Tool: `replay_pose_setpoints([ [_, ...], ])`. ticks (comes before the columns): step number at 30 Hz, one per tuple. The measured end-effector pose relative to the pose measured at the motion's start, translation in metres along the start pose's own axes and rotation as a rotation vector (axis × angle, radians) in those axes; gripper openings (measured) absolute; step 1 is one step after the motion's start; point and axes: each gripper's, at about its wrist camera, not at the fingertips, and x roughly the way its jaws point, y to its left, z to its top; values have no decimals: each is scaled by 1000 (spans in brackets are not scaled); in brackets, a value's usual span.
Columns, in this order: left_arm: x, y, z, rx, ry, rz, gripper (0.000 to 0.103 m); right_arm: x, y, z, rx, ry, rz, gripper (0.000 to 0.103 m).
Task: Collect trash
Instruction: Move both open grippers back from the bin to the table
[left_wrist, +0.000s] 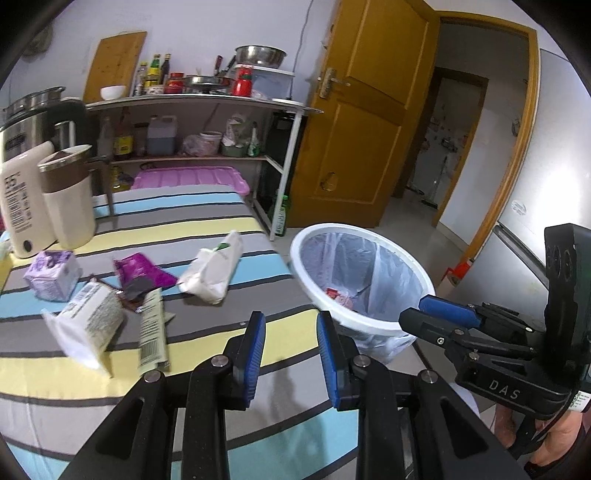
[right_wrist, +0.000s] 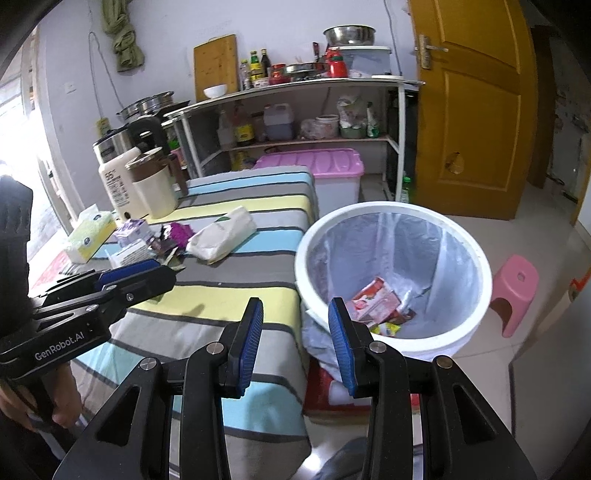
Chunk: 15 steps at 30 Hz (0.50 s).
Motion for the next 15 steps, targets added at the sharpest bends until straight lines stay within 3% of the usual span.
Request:
replay_pose_setpoints([
  [8,-20,24,-12,-32,-15,67,29,8,16,-3,-14,24,49,38],
  [15,-33,56,-18,-77,-26,151,36,17,29,0,-10,34,133,38],
])
